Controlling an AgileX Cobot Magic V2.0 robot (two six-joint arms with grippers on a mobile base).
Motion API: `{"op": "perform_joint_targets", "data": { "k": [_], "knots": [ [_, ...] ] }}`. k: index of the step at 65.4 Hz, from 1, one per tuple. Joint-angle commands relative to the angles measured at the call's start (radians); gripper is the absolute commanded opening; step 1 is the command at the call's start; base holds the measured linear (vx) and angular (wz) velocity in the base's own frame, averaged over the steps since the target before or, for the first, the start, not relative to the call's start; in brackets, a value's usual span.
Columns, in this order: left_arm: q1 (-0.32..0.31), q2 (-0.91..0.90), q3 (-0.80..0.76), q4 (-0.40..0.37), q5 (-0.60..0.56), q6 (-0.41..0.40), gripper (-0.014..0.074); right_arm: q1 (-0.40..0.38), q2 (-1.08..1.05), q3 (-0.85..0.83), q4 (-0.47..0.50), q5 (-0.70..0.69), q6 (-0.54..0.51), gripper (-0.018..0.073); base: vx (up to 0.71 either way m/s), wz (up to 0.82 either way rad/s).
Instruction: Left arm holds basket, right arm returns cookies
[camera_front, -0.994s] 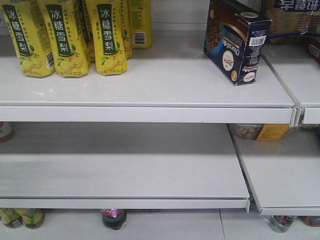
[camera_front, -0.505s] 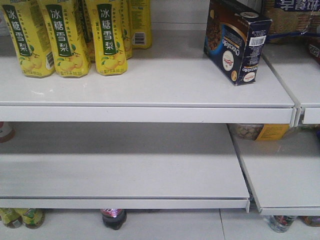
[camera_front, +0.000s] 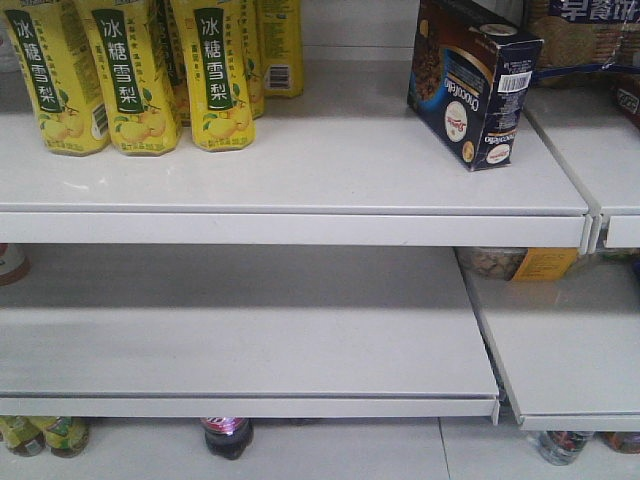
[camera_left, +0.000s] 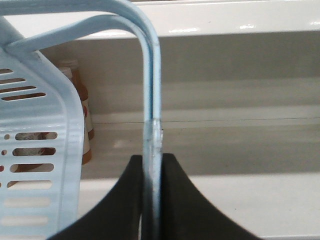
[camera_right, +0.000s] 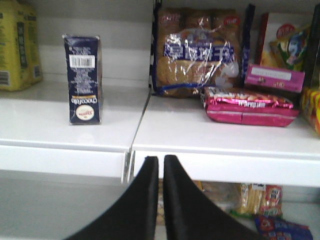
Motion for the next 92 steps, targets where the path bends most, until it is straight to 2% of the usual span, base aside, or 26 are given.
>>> {"op": "perform_joint_targets", "data": {
  "k": [1,6,13,33,43,65,92],
  "knots": [
    [-0.001,-0.017,-0.030,0.014,-0.110,0.019,0.0000,-0.004,0.001,0.040,-0.052,-0.110,0.091,-0.0006,0.00,0.00],
    [-0.001,-0.017,-0.030,0.014,-0.110,0.019,0.0000,-0.004,-0.023,0.111,-0.080,-0.165,0.138,-0.0006,0.00,0.00],
    [-0.001,-0.017,-0.030,0.014,-0.110,0.019,0.0000,-0.004,-0.093,0.198,-0.082,-0.215,0.145,-0.0006,0.00,0.00],
    [-0.001,-0.017,-0.030,0.014,-0.110,0.019,0.0000,-0.004,-0.250,0.392,-0.080,-0.249,0.179,-0.0006,0.00,0.00],
    [-0.001,-0.017,-0.030,0.014,-0.110,0.019,0.0000,-0.004,-0.248,0.512,-0.058,-0.416,0.189,-0.0006,0.00,0.00],
    [-0.001,-0.017,-0.030,0.014,-0.110,0.019,0.0000,-0.004,-0.248,0.506,-0.055,-0.289,0.156,-0.0006,0.00,0.00],
    [-0.001,-0.017,-0.030,0.014,-0.110,0.019,0.0000,-0.004,-0.248,0.506,-0.053,-0.294,0.156,-0.0006,0.00,0.00]
  ]
}}
